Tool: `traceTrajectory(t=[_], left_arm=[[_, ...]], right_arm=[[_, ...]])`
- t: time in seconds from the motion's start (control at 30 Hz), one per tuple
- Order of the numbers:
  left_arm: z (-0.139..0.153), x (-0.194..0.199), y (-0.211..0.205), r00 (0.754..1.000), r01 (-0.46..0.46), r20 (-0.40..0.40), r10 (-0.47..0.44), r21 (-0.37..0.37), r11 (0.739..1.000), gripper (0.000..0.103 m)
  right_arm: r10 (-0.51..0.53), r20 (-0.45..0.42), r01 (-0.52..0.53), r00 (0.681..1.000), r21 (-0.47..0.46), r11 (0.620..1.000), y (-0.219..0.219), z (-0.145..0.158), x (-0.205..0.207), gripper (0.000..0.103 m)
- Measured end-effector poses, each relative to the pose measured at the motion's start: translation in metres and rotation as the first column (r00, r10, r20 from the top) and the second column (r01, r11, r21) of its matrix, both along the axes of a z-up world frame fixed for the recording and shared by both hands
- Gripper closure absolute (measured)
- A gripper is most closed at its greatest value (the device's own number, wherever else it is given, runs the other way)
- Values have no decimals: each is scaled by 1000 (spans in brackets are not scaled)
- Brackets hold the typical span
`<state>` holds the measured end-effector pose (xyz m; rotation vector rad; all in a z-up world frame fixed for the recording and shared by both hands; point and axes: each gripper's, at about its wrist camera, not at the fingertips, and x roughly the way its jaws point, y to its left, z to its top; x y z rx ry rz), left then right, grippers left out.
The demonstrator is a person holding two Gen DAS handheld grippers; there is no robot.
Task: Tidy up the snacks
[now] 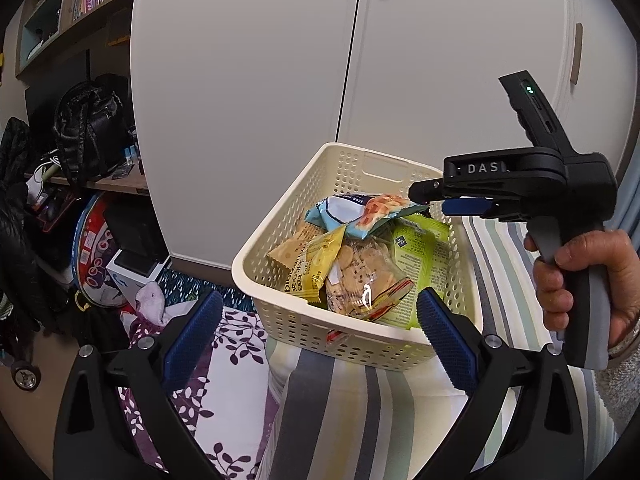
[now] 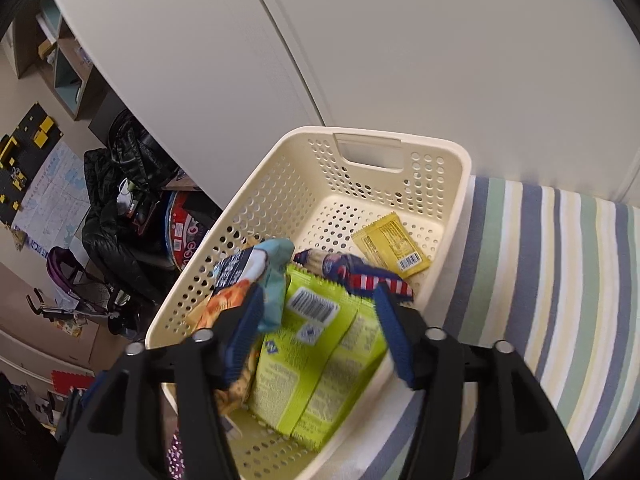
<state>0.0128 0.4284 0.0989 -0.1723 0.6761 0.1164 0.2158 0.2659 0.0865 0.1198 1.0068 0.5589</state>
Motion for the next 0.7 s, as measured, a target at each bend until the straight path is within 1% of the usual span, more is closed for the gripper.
traceTrajectory(t=[0.07,0.1,0.17,0.2,0.27,0.37,0.47,0.6,0.67,0.7], left_arm=[[2,-2,-2,1000,-14,-1,14,18,1000,3],[3,-4,-2,1000,-18,-3,18,22,1000,3],[5,-6,-4,1000,-27,-4,27,25,999,3],[6,-8,-5,999,-33,-5,33,32,999,3],[9,-12,-9,999,-50,-2,51,60,997,3],[13,-17,-15,997,-76,-4,77,103,992,3],[17,-22,-20,996,-85,1,85,125,989,3],[27,-31,-29,995,-99,22,96,170,981,3],[33,-36,-33,994,-111,36,106,199,974,3],[36,-38,-34,993,-117,43,111,208,971,3]], right_arm=[[2,35,-2,999,-15,1000,-5,6,-13,26],[3,58,-1,998,-32,999,-8,8,-22,18],[-10,111,18,994,-70,997,-17,13,-42,9],[-15,136,27,991,-86,996,-22,15,-51,9],[-23,170,45,985,-130,991,-31,15,-68,5],[-25,231,71,973,-193,979,-43,15,-94,5],[-32,286,105,958,-242,965,-51,17,-119,5],[-74,349,166,934,-242,956,-62,26,-147,5],[-99,391,204,915,-235,950,-67,34,-161,5],[-108,426,221,898,-227,948,-70,40,-171,5]])
